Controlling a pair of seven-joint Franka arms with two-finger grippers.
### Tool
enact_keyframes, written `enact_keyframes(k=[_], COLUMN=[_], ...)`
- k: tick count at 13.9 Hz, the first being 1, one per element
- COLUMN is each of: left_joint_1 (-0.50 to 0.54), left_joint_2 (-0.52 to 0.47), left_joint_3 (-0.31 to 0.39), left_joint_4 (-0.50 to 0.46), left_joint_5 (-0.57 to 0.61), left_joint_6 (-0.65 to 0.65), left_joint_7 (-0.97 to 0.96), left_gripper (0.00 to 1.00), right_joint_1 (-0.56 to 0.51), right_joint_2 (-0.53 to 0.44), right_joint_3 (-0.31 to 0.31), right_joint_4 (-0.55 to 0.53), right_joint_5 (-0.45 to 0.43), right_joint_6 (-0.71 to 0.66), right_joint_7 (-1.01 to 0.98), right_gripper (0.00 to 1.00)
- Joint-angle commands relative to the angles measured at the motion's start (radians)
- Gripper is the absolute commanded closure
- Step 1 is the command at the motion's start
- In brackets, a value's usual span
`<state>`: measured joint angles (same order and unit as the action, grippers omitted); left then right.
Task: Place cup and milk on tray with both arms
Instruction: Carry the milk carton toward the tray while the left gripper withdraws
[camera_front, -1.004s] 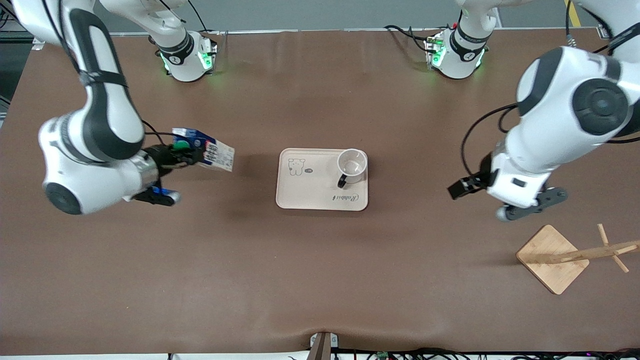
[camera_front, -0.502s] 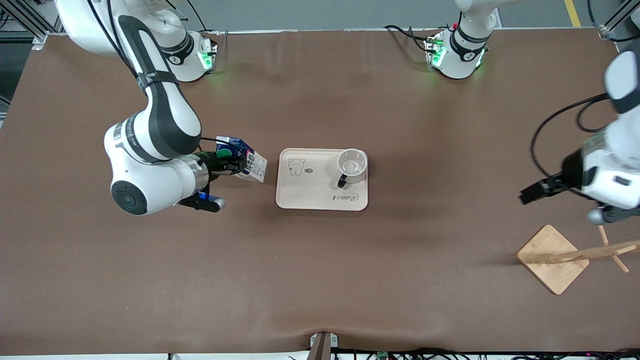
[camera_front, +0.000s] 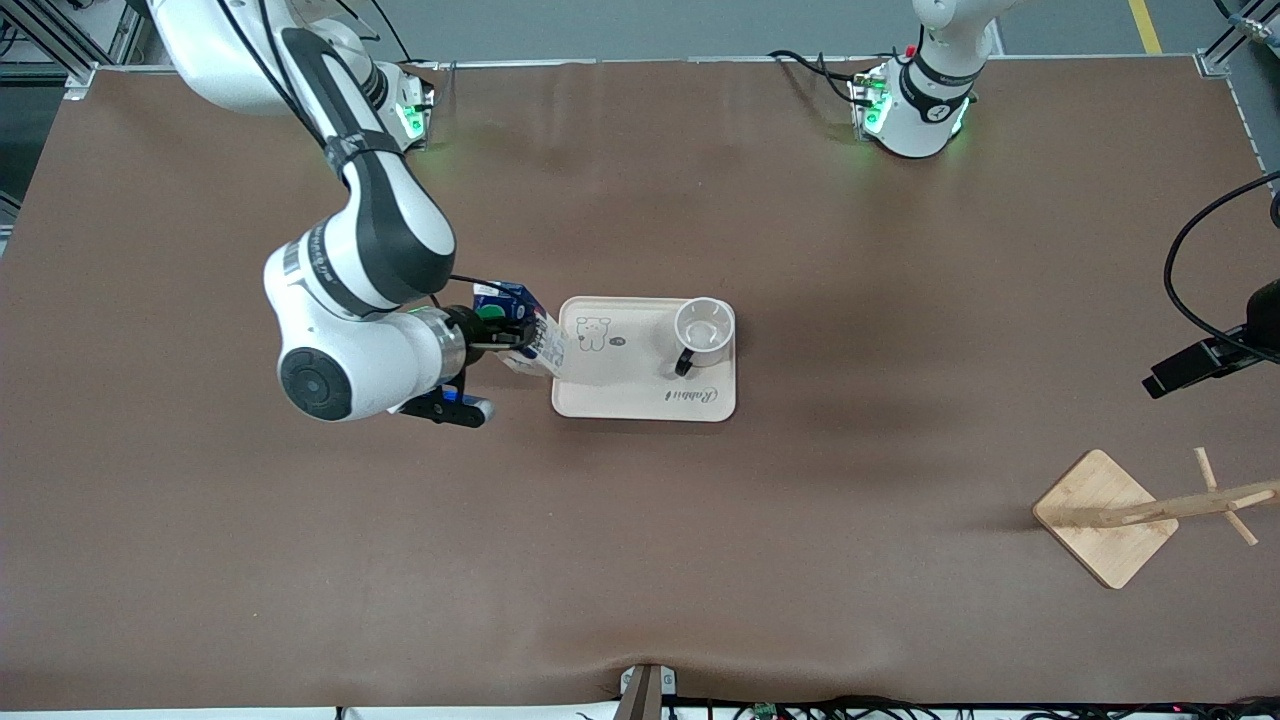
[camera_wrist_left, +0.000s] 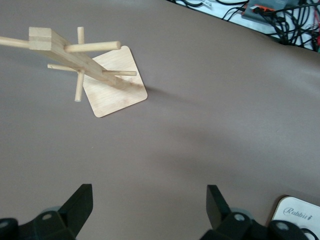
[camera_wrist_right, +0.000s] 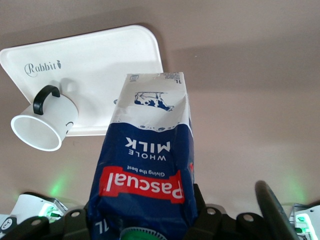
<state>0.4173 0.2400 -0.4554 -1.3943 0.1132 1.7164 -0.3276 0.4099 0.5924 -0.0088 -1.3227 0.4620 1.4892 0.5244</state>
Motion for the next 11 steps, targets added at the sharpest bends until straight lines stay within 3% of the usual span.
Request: enact_keyframes(k=[1, 4, 7, 11], left_joint_1=[-0.029, -0.17, -0.261, -0.428], left_joint_2=[-0.089, -0.149, -0.209, -0.263], left_joint_3=[-0.003, 0.116, 0.178, 0.316], left_joint_4=[-0.07, -0.126, -0.187, -0.248], left_joint_5=[0.006, 0.008, -0.004, -0.006], left_joint_6=[-0.015, -0.018, -0.018, -0.017], left_joint_7=[0.039, 0.041, 0.042, 0.076], left_gripper=[0.0, 0.0, 0.0, 0.0], right_joint_1=[0.039, 0.055, 0.07, 0.086], right_joint_2=[0.041, 0.059, 0.07, 0.078], right_joint_3=[-0.008, -0.008, -0.008, -0.008], right_joint_4=[0.054, 0.054, 0.053, 0.054], right_joint_5=[0.023, 0.023, 0.023, 0.023], right_joint_6=[0.006, 0.023, 0.023, 0.023], right_joint_7=[0.063, 0.056, 0.032, 0.016], right_gripper=[1.0, 1.0, 1.0, 1.0])
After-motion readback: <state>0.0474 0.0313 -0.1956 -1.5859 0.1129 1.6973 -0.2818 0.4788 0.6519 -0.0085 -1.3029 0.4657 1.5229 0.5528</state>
